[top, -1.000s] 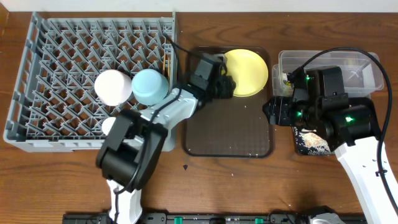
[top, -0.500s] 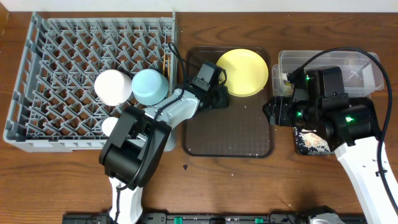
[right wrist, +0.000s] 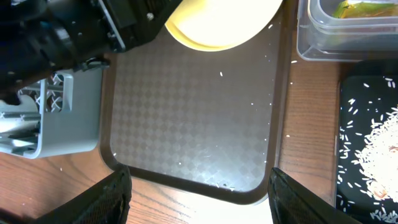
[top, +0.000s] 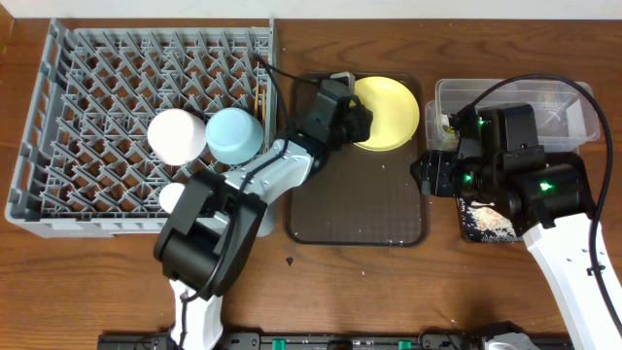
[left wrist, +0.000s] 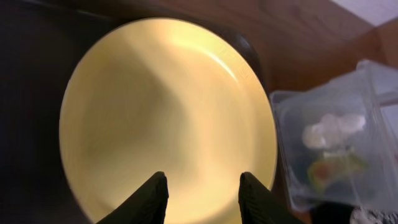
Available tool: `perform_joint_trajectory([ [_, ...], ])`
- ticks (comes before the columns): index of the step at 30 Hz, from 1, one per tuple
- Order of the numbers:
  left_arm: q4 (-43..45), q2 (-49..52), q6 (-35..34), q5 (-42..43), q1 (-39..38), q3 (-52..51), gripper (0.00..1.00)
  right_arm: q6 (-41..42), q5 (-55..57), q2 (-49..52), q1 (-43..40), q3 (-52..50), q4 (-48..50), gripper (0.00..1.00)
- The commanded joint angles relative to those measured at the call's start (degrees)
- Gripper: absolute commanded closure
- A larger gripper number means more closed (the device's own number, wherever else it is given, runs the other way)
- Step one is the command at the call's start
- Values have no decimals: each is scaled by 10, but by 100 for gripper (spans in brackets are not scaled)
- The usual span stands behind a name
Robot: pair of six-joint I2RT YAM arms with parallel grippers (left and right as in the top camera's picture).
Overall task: Sort waste into correct bins and load items into the dishwasher
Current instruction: 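Reach to the yellow plate and grasp its edge with the left gripper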
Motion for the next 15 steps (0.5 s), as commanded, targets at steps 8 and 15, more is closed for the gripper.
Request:
perform_joint_trajectory([
  [8,-23,38,-7,-3,-7,9,62,4,-3,3,-5,-2,-4,33],
  [15,-131,37,-5,54,-7,9,71,4,-3,3,-5,-2,-9,34],
])
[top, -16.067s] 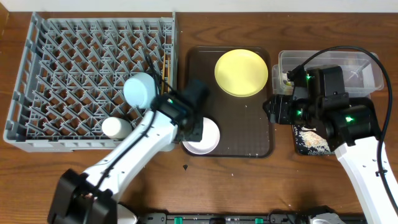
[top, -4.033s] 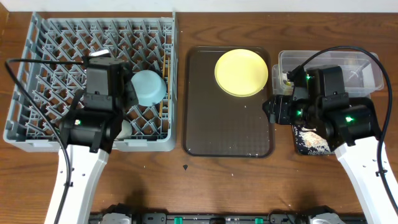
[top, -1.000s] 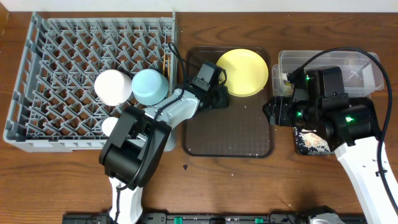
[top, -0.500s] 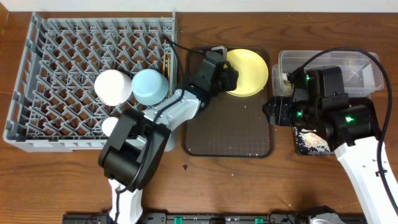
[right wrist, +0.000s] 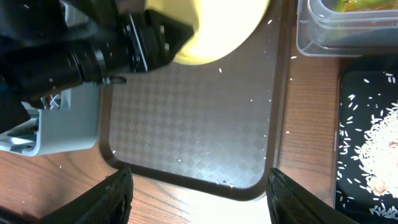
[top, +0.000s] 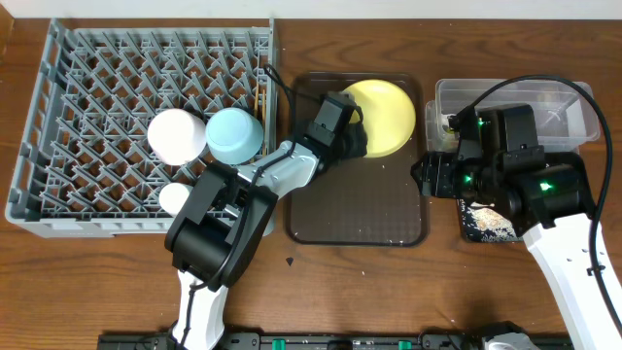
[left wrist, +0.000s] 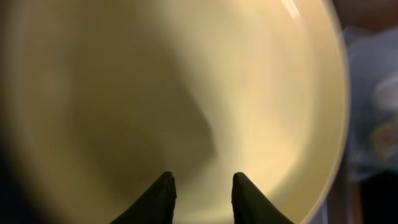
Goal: Sort waste into correct bins and load items into the dishwasher
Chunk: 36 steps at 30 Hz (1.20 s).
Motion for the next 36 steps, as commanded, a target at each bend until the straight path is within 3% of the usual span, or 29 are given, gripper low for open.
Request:
perform_joint_trajectory([
  [1,-48,5,2,24,-1,5,72,4,-3,3,-5,-2,-2,34],
  [8,-174,-45,4,25,-1,5,72,4,-3,3,-5,-2,-1,34],
  [14,-246,-154,23,20,1,5,51,4,-3,3,-5,-2,-1,34],
  [15,-254,-172,31,8,3,5,42,4,-3,3,-5,-2,-1,34],
  [17,-282,-205,32,-36,11,5,38,4,-3,3,-5,-2,-1,34],
  [21,-332,-220,17,-74,40,4,38,4,-3,3,-5,-2,2,34],
  [24,-344,-201,-5,-67,60,-5,38,4,-2,5,-5,-3,17,55],
  [26,-341,-183,-19,-60,71,-8,38,4,-3,10,-5,-5,30,62],
  [30,-304,-147,-27,-2,83,-8,39,13,-3,26,-5,-5,35,64],
  [36,-282,-115,-41,-1,84,-8,39,12,-3,79,-5,-7,71,62],
])
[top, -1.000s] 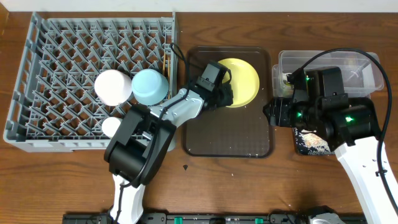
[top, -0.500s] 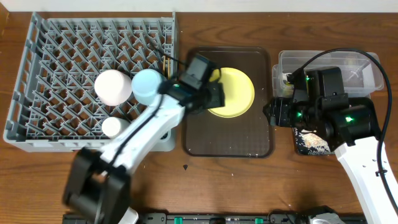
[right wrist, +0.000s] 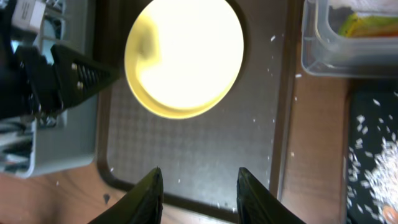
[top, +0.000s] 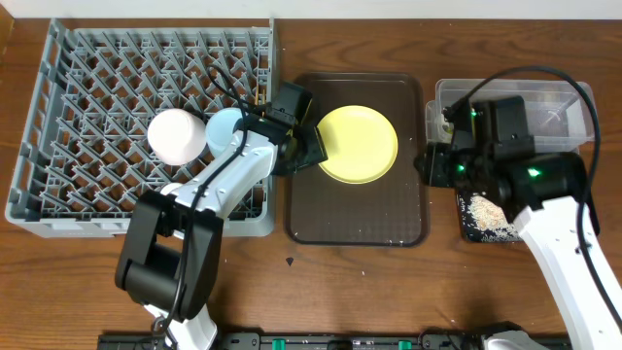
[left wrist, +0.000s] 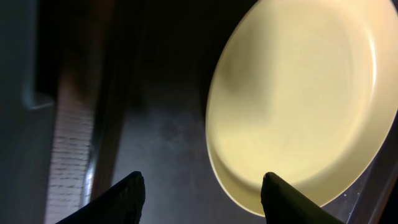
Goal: Sort waste into correct bins and load items into the dishwasher
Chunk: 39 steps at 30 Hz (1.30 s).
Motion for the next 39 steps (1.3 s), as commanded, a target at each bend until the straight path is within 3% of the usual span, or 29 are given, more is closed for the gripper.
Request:
perform_joint_trajectory([
  [1,20,16,-11,12,2,-4,39,6,-2,48,-5,-6,24,59],
  [4,30,24,-12,12,2,-4,39,6,-2,88,-5,-6,48,45],
  [6,30,29,-11,12,2,-4,39,6,-2,121,-5,-6,73,43],
  [21,36,45,-11,11,2,-4,39,21,29,340,-5,-6,246,53],
  [25,36,45,-11,11,2,-4,39,28,2,374,-5,-6,269,72],
  [28,36,45,-11,11,2,-4,39,33,3,381,-5,-6,268,92],
  [30,38,45,-11,11,2,-4,39,32,3,381,-5,-6,268,99],
  [39,43,45,-11,12,1,-4,38,32,19,381,-7,-6,257,99],
])
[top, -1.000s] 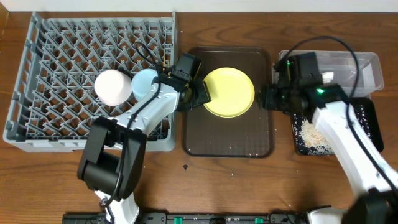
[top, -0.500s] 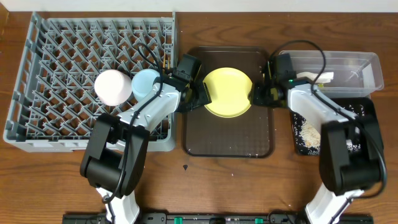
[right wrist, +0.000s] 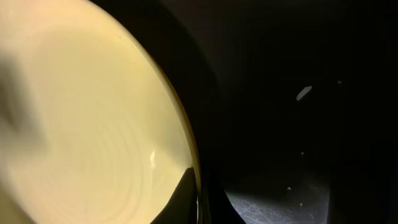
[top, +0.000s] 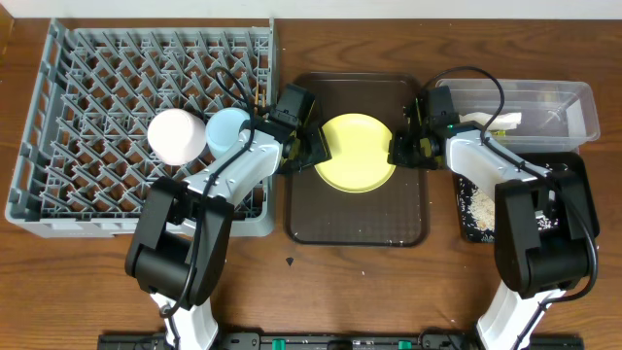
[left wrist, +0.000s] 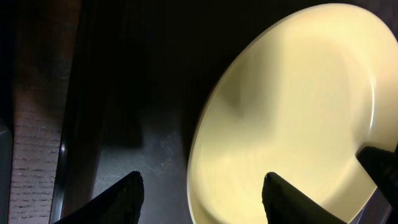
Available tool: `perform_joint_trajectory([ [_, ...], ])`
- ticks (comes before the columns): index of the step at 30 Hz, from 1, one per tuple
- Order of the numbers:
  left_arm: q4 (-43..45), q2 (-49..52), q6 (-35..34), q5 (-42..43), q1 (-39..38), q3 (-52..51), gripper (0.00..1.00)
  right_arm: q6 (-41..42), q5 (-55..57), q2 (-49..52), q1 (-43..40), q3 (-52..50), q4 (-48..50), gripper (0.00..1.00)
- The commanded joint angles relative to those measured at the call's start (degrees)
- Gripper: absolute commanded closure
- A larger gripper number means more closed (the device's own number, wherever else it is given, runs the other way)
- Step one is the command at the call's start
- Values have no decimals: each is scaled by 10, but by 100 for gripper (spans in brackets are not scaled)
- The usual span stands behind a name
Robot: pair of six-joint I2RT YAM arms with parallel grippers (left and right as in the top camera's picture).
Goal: Sort waste into correct bins and load items into the dishwasher
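Observation:
A yellow plate (top: 355, 156) lies on the brown tray (top: 355, 219). My left gripper (top: 309, 151) is at its left edge, open. In the left wrist view its fingers (left wrist: 130, 199) straddle the plate's (left wrist: 292, 112) rim widely with nothing gripped. My right gripper (top: 400, 151) is at the plate's right edge. In the right wrist view it (right wrist: 200, 196) is shut on the plate's (right wrist: 87, 124) rim, one finger over and one under. A dark fingertip of the right gripper shows at the plate's far edge in the left wrist view.
A grey dish rack (top: 97, 78) fills the left side, with a white cup (top: 175, 134) and a blue cup (top: 228, 126) in it. At the right stand a clear bin (top: 544, 97) with scraps and a black tray of rice (top: 476, 209).
My right gripper was open and high beside the tray's right edge; now it is low at the plate's right rim and shut on it. The left gripper stays open at the left rim.
The plate first leaned at the tray's far right corner with my left gripper on it. By 1.3 s ago it lay flat mid-tray, left gripper open at its left edge. Now my right gripper pinches its right rim.

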Motion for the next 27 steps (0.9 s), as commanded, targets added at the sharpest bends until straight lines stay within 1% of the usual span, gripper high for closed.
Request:
perform_joint_trajectory([
  [1,-1,9,-7,-1,1,-3,38,2,17,17,-7,-5,-12,99],
  [6,-4,9,-7,0,1,-3,38,1,-54,13,-20,-5,-3,99],
  [9,-3,9,-4,10,2,-3,38,1,-78,1,-37,-5,-3,99],
  [12,0,9,-2,24,2,-3,38,-19,-112,-13,-49,-5,-4,99],
  [15,7,9,-3,35,2,-3,38,-25,-123,-30,-59,-5,-10,99],
  [22,56,9,-3,119,2,-3,38,-35,-123,-40,-58,-5,-15,99],
  [27,59,9,-3,169,2,-3,39,-49,-157,-40,-58,-5,-9,99],
])
